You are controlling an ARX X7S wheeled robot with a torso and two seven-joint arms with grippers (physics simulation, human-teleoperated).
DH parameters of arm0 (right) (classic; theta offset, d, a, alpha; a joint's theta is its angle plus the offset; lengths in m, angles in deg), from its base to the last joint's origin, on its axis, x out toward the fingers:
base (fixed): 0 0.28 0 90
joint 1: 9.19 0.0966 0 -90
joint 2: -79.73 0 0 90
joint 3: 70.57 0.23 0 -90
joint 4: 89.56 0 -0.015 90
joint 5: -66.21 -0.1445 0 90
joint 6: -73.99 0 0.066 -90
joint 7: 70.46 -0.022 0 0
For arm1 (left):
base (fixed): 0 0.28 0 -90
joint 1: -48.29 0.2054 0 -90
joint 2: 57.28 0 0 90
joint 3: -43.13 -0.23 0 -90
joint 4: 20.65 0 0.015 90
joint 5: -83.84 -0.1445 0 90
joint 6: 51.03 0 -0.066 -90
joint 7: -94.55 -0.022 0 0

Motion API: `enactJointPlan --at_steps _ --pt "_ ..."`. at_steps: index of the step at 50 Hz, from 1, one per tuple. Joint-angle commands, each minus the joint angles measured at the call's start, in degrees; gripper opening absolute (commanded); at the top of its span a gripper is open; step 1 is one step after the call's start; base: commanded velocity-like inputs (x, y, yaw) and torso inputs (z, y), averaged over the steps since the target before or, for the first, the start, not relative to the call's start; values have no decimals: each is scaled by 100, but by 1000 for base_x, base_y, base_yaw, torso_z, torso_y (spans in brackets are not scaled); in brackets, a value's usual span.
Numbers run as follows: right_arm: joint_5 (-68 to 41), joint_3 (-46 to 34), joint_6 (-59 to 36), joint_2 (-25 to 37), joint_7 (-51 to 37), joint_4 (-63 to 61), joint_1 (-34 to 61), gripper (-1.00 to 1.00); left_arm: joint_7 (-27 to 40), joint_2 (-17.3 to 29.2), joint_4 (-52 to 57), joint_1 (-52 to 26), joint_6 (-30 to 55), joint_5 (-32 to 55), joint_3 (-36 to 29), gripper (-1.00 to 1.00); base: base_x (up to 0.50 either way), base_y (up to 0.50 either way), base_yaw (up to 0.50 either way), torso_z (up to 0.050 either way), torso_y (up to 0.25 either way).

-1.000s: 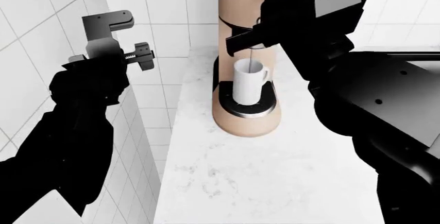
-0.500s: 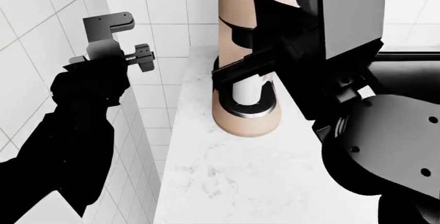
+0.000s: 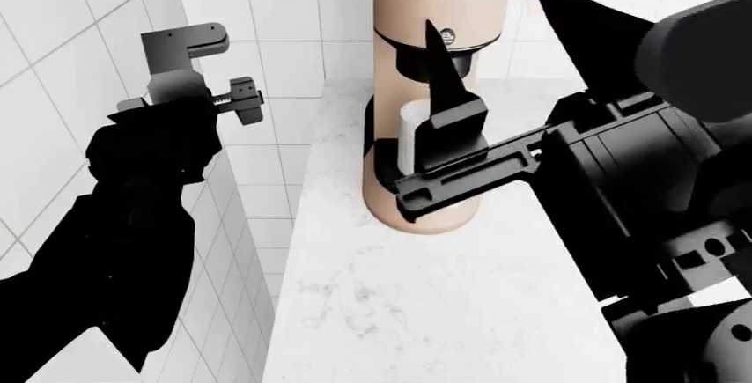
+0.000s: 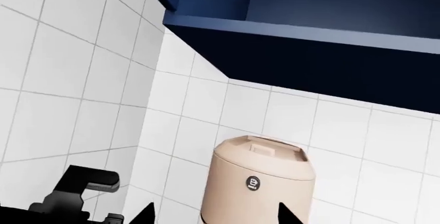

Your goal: Pick the mug from the cabinet, place it under the coffee machine dispenser, and press the start button.

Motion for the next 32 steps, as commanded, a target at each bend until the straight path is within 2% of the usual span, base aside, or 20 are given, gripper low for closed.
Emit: enactJointPlan --at_steps 1,9,21,29,32 --pt "-838 209 369 393 -775 -359 1 100 7 -1 0 23 -12 -1 -11 100 0 0 0 0 0" --pt "-1259 203 644 649 -1225 -578 232 100 8 1 0 36 -26 0 -26 100 0 0 0 0 0" --pt "-1187 364 673 759 -1181 -560 206 100 -33 -2 0 8 -71 -12 -70 100 0 0 0 0 0" --pt "-927 489 585 700 -930 -511 13 100 -382 -137 0 -265 -750 -34 -360 100 0 0 0 0 0" --pt "-799 540 545 659 -794 -476 -74 100 -590 -196 2 -384 -1241 -56 -467 100 0 0 0 0 0"
